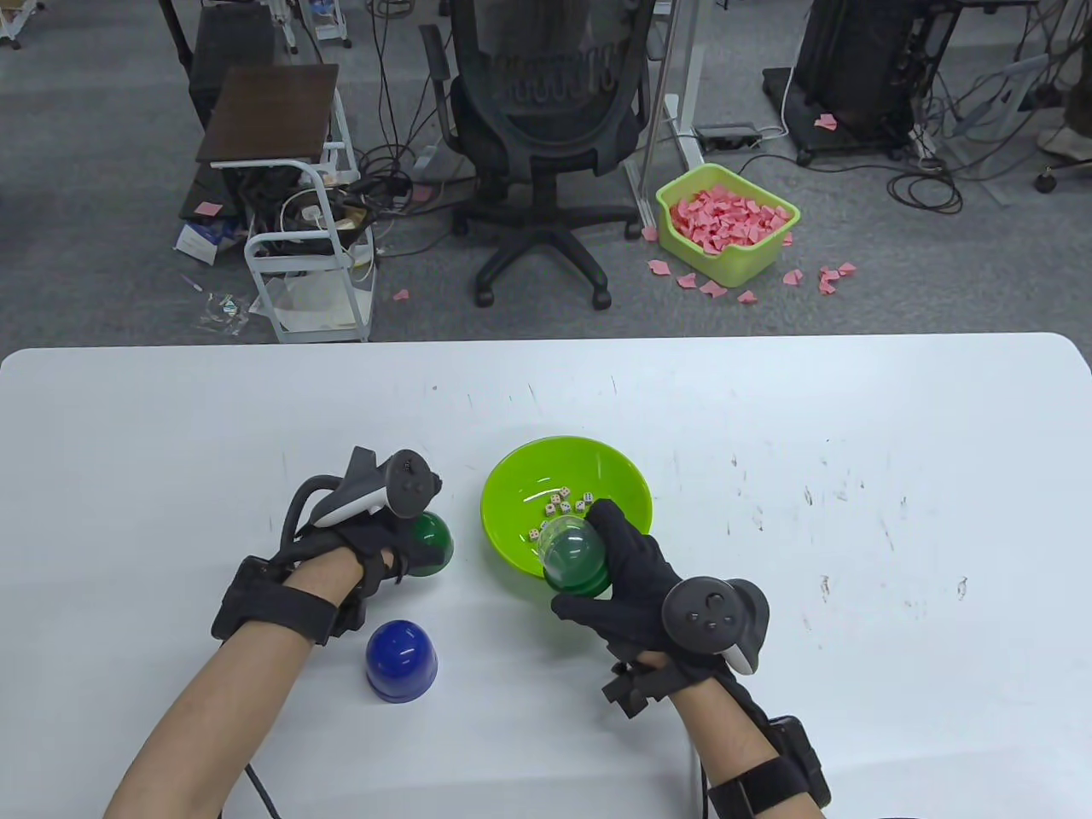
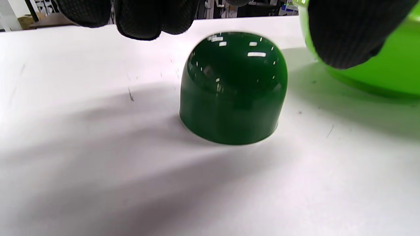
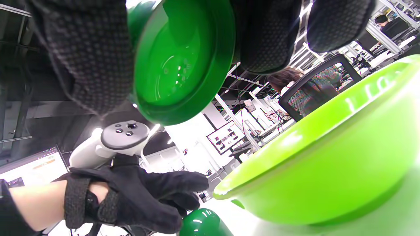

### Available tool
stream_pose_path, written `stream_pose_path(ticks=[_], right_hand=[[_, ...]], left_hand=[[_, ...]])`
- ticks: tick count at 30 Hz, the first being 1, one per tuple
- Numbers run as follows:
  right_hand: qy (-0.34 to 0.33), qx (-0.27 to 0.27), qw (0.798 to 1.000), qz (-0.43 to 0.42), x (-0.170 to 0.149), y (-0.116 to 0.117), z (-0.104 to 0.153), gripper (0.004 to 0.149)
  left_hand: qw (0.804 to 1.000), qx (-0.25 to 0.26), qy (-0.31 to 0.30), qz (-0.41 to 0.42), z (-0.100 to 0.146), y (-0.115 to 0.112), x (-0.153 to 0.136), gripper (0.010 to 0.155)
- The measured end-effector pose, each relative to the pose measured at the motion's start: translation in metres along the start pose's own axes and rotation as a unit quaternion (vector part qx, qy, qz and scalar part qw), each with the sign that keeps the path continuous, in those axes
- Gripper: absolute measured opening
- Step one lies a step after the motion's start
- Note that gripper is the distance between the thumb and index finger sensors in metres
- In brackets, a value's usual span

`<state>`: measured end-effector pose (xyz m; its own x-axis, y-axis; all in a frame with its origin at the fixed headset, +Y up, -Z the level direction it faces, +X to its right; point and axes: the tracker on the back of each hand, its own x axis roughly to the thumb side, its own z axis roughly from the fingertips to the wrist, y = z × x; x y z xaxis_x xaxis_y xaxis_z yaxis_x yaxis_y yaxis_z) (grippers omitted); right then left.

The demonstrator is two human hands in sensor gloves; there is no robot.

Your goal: Pour dice into bowl

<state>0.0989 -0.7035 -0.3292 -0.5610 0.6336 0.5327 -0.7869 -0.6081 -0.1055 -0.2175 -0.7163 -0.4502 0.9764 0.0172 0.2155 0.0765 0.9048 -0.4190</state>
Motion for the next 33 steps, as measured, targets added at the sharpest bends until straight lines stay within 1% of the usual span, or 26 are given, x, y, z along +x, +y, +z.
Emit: stream_pose_path(ticks=[3,6,8,12,17,20,25,28,30,33], right_hand=[[0.0,0.001,1.0,0.0,0.0,0.0,0.0,0.103],[-0.001,0.002,1.0,0.0,0.0,0.0,0.0,0.103],[-0.002,0.003,1.0,0.001,0.0,0.0,0.0,0.104],[-0.003,0.006,1.0,0.001,0.0,0.0,0.0,0.103],[-0.004,0.008,1.0,0.003,0.001,0.0,0.0,0.103],[-0.003,0.008,1.0,0.004,0.0,0.001,0.0,0.104],[-0.002,0.015,1.0,0.008,0.0,0.003,0.0,0.104],[-0.001,0.021,1.0,0.011,0.0,0.005,0.0,0.104],[0.001,0.024,1.0,0.011,0.0,0.006,0.0,0.105],[0.001,0.028,1.0,0.013,0.0,0.008,0.0,0.105]], left_hand=[[1.0,-0.023,0.011,-0.007,-0.007,-0.005,0.002,0.089],[1.0,-0.025,0.011,-0.008,-0.011,-0.009,0.004,0.087],[0.999,-0.028,0.012,-0.008,-0.013,-0.011,0.006,0.089],[1.0,-0.011,0.01,-0.023,-0.016,-0.013,0.009,0.089],[1.0,0.01,0.004,-0.019,-0.015,-0.011,0.006,0.088],[1.0,0.03,-0.003,-0.006,-0.009,-0.004,0.002,0.088],[0.996,0.07,-0.035,0.03,0.011,0.019,0.002,0.088],[0.992,0.099,-0.064,0.051,0.027,0.036,0.006,0.088],[0.986,0.123,-0.089,0.069,0.04,0.048,0.01,0.088],[0.977,0.145,-0.121,0.104,0.056,0.062,0.017,0.087]])
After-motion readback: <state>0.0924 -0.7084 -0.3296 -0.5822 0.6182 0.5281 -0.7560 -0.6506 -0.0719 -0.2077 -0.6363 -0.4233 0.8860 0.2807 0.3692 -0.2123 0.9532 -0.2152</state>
